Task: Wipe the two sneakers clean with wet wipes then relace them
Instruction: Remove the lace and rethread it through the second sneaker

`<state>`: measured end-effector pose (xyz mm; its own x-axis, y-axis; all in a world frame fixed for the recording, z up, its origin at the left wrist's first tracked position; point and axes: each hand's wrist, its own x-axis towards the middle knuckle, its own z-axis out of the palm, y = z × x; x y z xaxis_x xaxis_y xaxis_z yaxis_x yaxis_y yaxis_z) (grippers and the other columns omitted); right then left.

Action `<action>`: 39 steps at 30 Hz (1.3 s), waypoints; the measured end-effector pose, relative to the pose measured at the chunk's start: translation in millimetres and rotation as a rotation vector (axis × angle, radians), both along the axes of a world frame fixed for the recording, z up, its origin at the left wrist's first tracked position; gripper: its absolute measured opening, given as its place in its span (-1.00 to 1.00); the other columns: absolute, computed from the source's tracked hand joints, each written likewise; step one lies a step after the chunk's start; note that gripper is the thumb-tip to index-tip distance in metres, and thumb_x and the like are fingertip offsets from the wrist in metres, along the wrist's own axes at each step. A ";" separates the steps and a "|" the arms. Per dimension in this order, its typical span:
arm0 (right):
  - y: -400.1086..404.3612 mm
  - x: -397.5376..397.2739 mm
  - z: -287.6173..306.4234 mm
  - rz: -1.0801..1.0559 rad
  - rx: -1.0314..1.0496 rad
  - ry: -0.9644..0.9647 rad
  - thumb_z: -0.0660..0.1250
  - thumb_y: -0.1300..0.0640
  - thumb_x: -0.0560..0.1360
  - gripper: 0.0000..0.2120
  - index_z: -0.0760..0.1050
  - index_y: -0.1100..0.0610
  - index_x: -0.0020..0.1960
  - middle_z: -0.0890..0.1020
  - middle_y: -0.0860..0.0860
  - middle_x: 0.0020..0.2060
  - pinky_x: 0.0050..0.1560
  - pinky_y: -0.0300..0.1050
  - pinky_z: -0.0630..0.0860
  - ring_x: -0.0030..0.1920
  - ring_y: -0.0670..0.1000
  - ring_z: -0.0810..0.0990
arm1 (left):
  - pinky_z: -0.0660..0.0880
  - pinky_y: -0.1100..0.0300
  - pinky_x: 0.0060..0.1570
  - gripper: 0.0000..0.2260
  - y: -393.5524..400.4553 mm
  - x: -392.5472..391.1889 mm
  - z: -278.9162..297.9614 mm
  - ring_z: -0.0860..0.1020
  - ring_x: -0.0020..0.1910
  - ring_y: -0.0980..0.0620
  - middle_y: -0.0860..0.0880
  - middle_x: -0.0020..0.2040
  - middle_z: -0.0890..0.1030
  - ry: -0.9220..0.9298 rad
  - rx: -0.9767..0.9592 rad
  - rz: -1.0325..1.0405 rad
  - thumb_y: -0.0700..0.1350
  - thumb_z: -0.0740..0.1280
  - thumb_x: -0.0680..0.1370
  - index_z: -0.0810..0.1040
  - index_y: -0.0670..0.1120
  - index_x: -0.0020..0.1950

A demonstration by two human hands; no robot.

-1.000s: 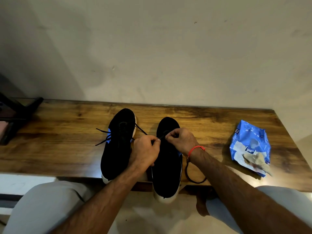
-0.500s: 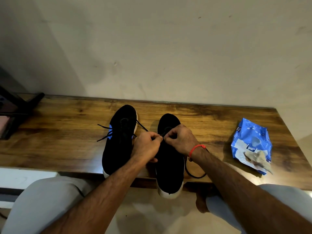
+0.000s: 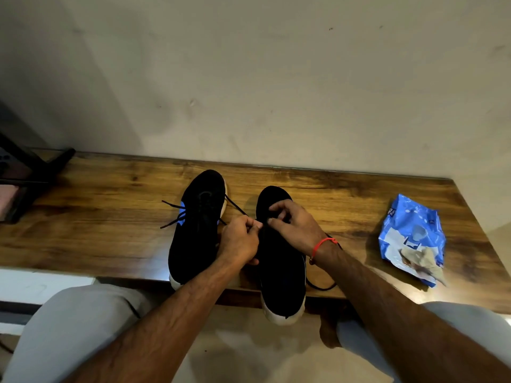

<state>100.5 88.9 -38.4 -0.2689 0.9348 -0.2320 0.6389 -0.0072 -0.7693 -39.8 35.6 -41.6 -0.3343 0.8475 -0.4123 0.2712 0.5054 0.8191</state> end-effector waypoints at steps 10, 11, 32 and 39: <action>-9.0 1.3 15.3 0.177 0.051 -0.368 0.21 -0.31 0.50 -0.63 0.43 -0.32 0.28 0.36 -0.06 0.28 0.29 0.20 0.22 0.35 0.09 0.25 | 0.65 0.05 -0.11 -0.84 23.7 -32.4 52.4 0.68 -0.12 0.04 -0.04 0.00 0.63 -0.283 0.385 0.373 -0.06 0.11 0.74 0.45 -0.07 0.17; -9.0 1.4 15.9 0.167 0.055 -0.366 0.21 -0.31 0.50 -0.64 0.43 -0.31 0.28 0.36 -0.05 0.28 0.29 0.22 0.22 0.35 0.10 0.25 | 0.66 0.07 -0.15 -0.83 26.5 -37.7 59.9 0.67 -0.20 0.06 -0.03 -0.05 0.62 -0.454 0.440 0.470 -0.05 0.10 0.75 0.43 -0.09 0.18; -7.0 3.2 13.9 0.205 0.073 -0.436 0.21 -0.32 0.50 -0.58 0.42 -0.27 0.33 0.34 -0.08 0.39 0.32 0.25 0.20 0.42 0.07 0.23 | 0.62 0.02 -0.07 -0.74 28.9 -46.8 72.0 0.63 -0.22 0.03 0.04 -0.31 0.56 -0.551 0.659 0.522 0.04 0.08 0.74 0.46 -0.05 0.01; -8.8 2.5 13.0 0.231 0.079 -0.480 0.17 -0.45 0.45 -0.46 0.39 -0.27 0.35 0.32 -0.07 0.41 0.28 0.27 0.21 0.42 0.09 0.23 | 0.39 0.25 -0.38 -0.76 18.1 -40.1 53.0 0.51 -0.30 0.10 0.03 -0.19 0.54 0.331 0.316 -0.150 0.16 0.21 0.68 0.47 0.00 0.05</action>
<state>103.0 80.1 -25.4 -0.3504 0.8834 -0.3111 0.8970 0.2209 -0.3829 -79.9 53.8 11.5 -0.2683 0.9632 -0.0184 0.5946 0.1805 0.7835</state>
